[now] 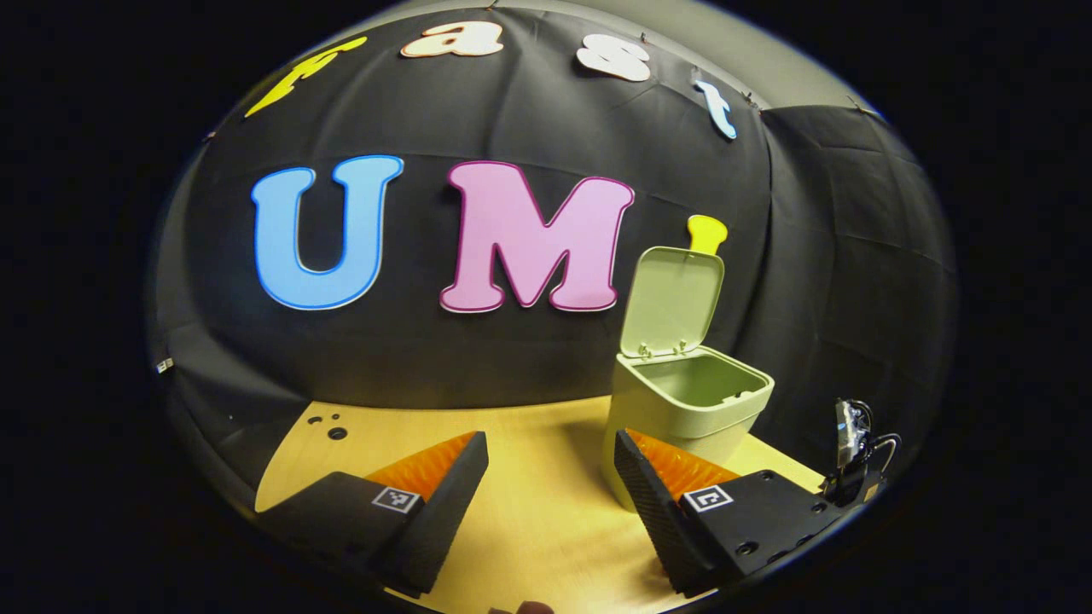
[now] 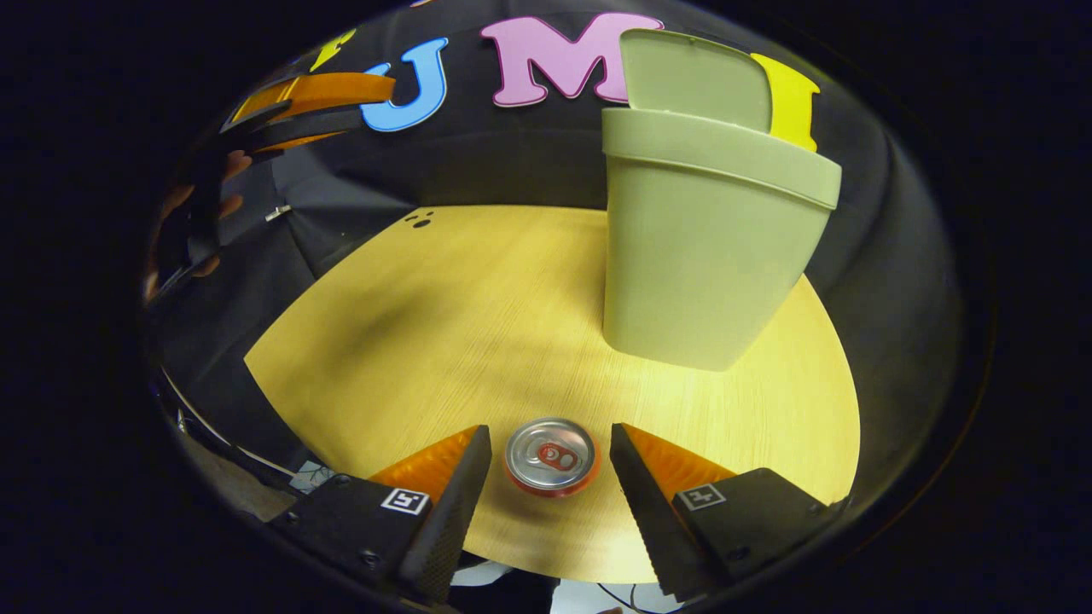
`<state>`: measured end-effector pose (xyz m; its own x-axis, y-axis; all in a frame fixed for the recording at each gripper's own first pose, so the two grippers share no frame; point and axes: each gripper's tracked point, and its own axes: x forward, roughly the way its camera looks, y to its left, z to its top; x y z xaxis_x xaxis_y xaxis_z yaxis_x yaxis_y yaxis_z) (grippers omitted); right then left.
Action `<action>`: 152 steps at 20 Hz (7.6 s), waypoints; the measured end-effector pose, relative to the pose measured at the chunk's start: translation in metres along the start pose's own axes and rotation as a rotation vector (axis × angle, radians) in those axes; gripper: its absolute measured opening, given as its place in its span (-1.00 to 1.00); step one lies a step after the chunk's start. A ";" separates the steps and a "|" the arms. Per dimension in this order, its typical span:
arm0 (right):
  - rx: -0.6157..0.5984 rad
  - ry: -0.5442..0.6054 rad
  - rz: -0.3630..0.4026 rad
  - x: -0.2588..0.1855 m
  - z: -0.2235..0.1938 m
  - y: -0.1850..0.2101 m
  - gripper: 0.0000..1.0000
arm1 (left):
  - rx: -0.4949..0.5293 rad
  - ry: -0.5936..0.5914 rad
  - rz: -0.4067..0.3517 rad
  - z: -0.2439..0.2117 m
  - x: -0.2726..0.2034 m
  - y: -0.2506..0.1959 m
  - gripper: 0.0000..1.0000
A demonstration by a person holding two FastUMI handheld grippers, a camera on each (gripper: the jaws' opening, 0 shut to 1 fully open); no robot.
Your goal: Press the lid of the desktop garbage bin to open it, pick up the crumpled paper on the desktop and throw it into the bin, then pick up the pop can on the desktop and drop it into the bin, and finally close the garbage bin lid.
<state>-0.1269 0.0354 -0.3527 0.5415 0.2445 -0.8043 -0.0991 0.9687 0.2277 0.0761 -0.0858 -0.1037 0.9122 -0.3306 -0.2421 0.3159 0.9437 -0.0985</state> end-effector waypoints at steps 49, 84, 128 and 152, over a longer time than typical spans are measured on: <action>0.159 -0.400 -0.174 -0.059 0.320 -0.116 0.65 | -0.024 0.022 0.095 -0.035 -0.016 0.068 0.91; 0.076 -0.451 -0.082 -0.067 0.353 -0.119 0.82 | -0.029 0.046 0.141 -0.030 -0.004 0.035 0.91; 0.076 -0.550 -0.149 -0.084 0.442 -0.155 0.95 | -0.057 0.027 0.172 -0.028 -0.018 0.046 0.91; 0.057 -0.231 -0.106 -0.029 0.286 -0.134 0.98 | -0.066 0.045 0.125 -0.036 -0.012 0.025 0.91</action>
<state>0.1096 -0.1140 -0.2030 0.7233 0.1190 -0.6802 0.0121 0.9827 0.1848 0.0633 -0.0586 -0.1382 0.9304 -0.2124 -0.2989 0.1816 0.9751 -0.1276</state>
